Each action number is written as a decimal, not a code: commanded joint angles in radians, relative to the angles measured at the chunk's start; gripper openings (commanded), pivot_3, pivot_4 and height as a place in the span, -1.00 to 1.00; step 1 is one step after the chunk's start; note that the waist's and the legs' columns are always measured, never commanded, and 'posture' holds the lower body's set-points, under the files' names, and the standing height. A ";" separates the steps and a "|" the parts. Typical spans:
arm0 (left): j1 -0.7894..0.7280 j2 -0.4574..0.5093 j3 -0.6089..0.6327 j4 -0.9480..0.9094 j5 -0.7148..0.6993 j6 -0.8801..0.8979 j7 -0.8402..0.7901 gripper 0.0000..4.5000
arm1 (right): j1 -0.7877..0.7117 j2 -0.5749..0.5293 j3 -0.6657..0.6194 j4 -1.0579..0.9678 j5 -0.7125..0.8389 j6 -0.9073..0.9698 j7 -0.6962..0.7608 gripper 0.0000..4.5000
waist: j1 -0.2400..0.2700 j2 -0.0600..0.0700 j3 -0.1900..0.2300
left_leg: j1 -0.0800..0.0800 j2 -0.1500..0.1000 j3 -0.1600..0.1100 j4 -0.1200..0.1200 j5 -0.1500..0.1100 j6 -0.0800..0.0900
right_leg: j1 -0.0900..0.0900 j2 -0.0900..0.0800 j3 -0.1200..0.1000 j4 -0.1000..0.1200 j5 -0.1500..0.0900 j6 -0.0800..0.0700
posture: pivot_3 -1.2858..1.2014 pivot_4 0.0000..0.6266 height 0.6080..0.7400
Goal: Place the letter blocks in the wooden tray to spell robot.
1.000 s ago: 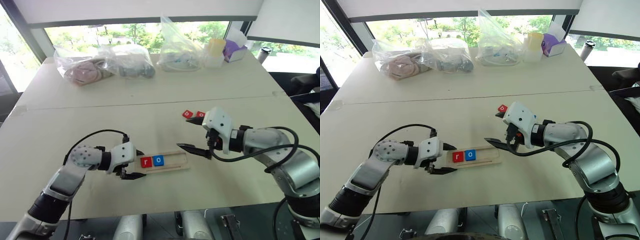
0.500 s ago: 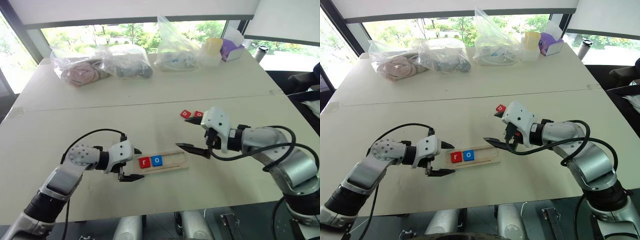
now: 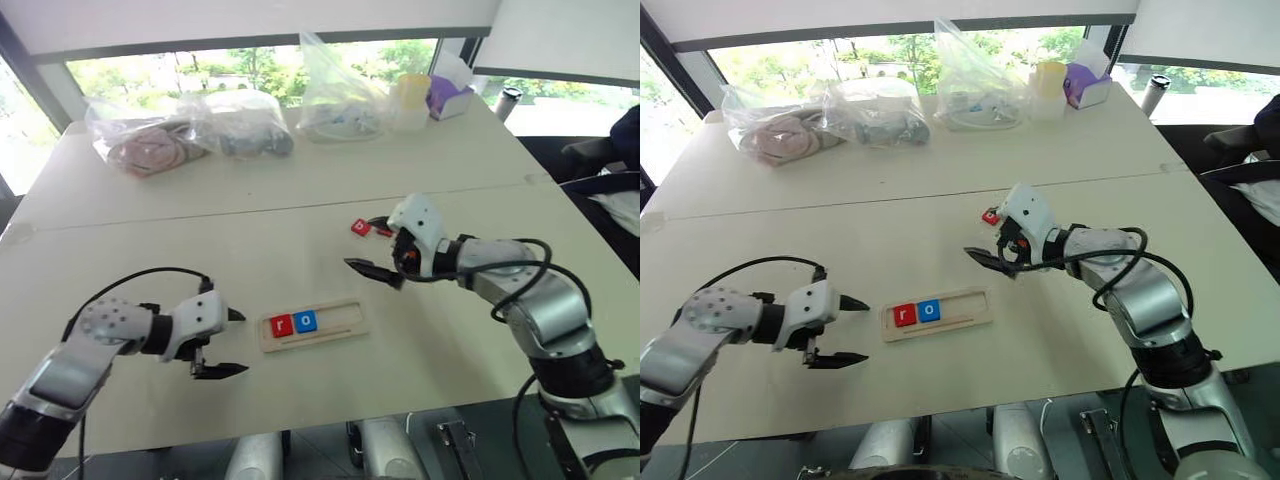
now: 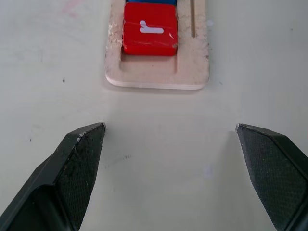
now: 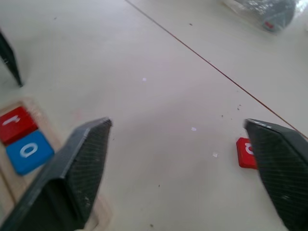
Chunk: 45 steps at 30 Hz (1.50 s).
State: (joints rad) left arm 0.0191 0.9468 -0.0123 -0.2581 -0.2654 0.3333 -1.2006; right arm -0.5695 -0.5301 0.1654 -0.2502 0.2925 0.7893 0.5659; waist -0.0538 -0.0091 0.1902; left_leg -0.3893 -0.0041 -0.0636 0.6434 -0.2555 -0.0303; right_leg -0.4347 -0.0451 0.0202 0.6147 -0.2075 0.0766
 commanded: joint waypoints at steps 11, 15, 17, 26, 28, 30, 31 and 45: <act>-0.051 -0.098 0.108 -0.077 -0.166 0.185 0.151 1.00 | -0.330 0.447 -0.138 0.380 -0.167 0.290 -0.557 1.00 | 0.009 -0.001 0.001 | -0.003 -0.001 0.002 0.001 0.000 0.000 | -0.005 0.000 0.002 0.004 0.003 -0.004 | 0.03 -0.52 1.00; -0.053 -0.111 0.093 -0.082 -0.161 0.185 0.166 1.00 | -0.424 0.526 -0.200 0.466 -0.208 0.337 -0.685 1.00 | 0.007 -0.001 0.001 | -0.003 -0.001 0.002 0.000 0.000 0.000 | -0.007 0.002 0.001 0.005 0.004 -0.004 | 0.03 -0.52 1.00; -0.052 -0.111 0.096 -0.081 -0.164 0.184 0.169 1.00 | -0.497 0.591 -0.295 0.530 -0.219 0.408 -0.796 1.00 | 0.008 -0.001 0.001 | -0.003 -0.001 0.002 -0.001 0.000 0.000 | -0.007 0.002 0.001 0.006 0.003 -0.005 | 0.03 -0.52 1.00; -0.070 -0.126 0.070 -0.088 -0.163 0.197 0.203 1.00 | -0.753 0.708 -0.698 0.850 -0.151 0.423 -1.118 1.00 | 0.006 -0.001 0.001 | -0.003 -0.001 0.002 -0.001 0.000 0.000 | -0.007 0.002 0.001 0.005 0.004 -0.005 | 0.03 -0.52 1.00; -0.069 -0.127 0.071 -0.090 -0.164 0.198 0.207 1.00 | -0.780 0.703 -0.733 0.913 -0.138 0.404 -1.152 1.00 | 0.004 -0.001 0.001 | -0.003 -0.001 0.002 -0.001 0.000 0.000 | -0.007 0.002 0.001 0.004 0.004 -0.005 | 0.03 -0.52 1.00; -0.063 -0.124 0.083 -0.092 -0.171 0.200 0.210 1.00 | -0.807 0.697 -0.777 0.988 -0.113 0.381 -1.190 1.00 | 0.000 -0.001 0.001 | -0.003 -0.001 0.002 -0.002 0.000 0.000 | -0.007 0.002 0.002 0.004 0.004 -0.005 | 0.03 -0.52 1.00; -0.062 -0.124 0.087 -0.094 -0.174 0.202 0.212 1.00 | -0.817 0.693 -0.794 1.018 -0.102 0.370 -1.205 1.00 | -0.003 -0.001 0.001 | -0.003 -0.001 0.002 -0.002 0.000 0.000 | -0.007 0.002 0.002 0.004 0.004 -0.005 | 0.03 -0.52 1.00; 0.000 -0.095 0.179 -0.112 -0.232 0.181 0.169 1.00 | -0.897 0.596 -0.834 1.352 0.000 0.191 -1.270 1.00 | -0.021 -0.001 0.001 | -0.002 -0.001 0.003 -0.009 0.000 0.000 | -0.007 0.003 0.002 0.001 0.003 -0.004 | 0.03 -0.52 1.00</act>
State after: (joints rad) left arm 0.0254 0.8497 0.1392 -0.3500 -0.4900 0.5310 -1.0379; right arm -1.4346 0.0757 -0.6805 1.0900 0.2722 1.0069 -0.7071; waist -0.0746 -0.0101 0.1908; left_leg -0.3914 -0.0049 -0.0610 0.6341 -0.2552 -0.0298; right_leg -0.4422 -0.0421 0.0221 0.6149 -0.2040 0.0722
